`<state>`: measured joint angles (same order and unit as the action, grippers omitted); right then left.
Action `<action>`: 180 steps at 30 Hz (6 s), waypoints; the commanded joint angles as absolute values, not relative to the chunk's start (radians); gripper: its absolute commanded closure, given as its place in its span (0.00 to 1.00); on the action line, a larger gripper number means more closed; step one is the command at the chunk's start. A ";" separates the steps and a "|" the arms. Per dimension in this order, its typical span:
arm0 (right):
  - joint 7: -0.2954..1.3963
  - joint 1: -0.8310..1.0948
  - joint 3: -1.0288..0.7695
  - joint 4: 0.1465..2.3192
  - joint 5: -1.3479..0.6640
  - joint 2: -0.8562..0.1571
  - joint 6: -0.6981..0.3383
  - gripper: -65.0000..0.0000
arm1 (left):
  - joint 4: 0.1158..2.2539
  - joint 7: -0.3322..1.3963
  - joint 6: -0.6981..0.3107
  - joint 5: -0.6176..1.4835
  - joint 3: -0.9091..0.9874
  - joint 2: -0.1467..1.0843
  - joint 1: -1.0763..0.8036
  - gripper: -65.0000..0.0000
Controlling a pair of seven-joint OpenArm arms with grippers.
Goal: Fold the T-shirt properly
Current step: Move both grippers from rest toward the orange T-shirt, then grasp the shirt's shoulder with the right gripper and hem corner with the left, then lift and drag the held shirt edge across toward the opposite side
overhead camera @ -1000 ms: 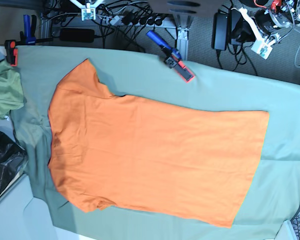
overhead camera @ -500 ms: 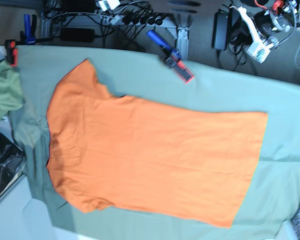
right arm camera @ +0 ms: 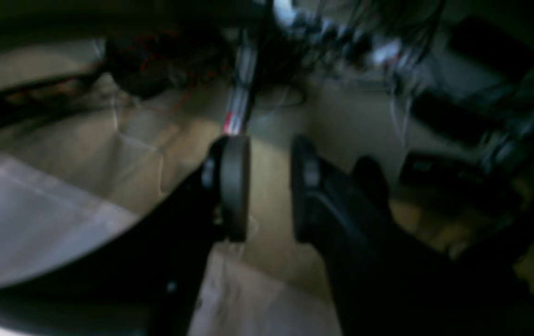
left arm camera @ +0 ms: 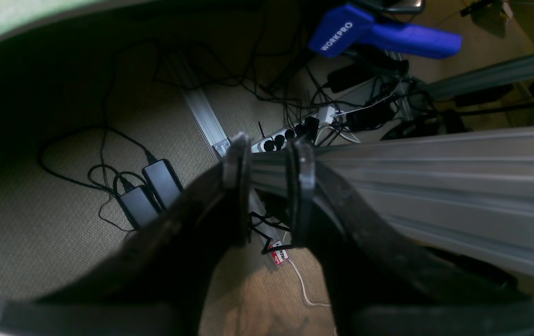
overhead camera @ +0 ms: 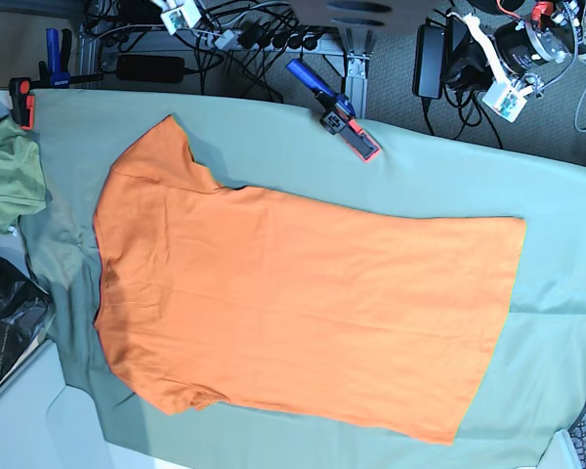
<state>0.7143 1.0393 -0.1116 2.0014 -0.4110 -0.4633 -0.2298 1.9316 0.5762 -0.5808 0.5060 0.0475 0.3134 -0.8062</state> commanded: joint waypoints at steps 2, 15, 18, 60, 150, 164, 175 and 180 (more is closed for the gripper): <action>0.704 1.053 -0.173 2.087 -0.416 -0.463 -0.326 0.77 | 1.969 0.567 -0.604 0.519 0.060 0.319 -0.817 0.74; 0.646 0.899 -0.635 2.224 -0.429 -0.448 -0.221 0.77 | 2.017 0.573 -0.618 0.543 0.123 0.351 -0.818 0.51; 0.647 0.822 -0.646 2.158 -0.439 -0.404 -0.197 0.77 | 2.017 0.574 -0.618 0.542 0.123 0.362 -0.818 0.51; 0.686 0.421 -0.580 1.722 -0.630 -0.065 -0.258 0.52 | 2.017 0.573 -0.617 0.520 0.139 0.436 -0.825 0.51; 0.707 0.458 -0.646 1.836 -0.644 -0.046 -0.289 0.43 | 1.613 0.783 -0.698 0.894 0.105 0.555 -0.273 1.00; 0.704 0.385 -0.644 1.708 -0.673 -0.030 -0.288 0.62 | 1.613 0.782 -0.698 0.894 0.105 0.554 -0.288 1.00; 0.720 0.389 -0.644 1.709 -0.679 -0.030 -0.321 1.00 | 1.613 0.779 -0.698 0.894 0.105 0.554 -0.288 1.00; 0.757 0.392 -0.644 1.736 -0.765 -0.030 -0.380 1.00 | 1.613 0.779 -0.698 0.894 0.105 0.555 -0.288 1.00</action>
<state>0.7727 0.3893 -0.6415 1.7161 -0.7452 -0.0242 -0.2714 1.5970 0.7933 -0.6743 0.8787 0.0975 0.5373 -0.2909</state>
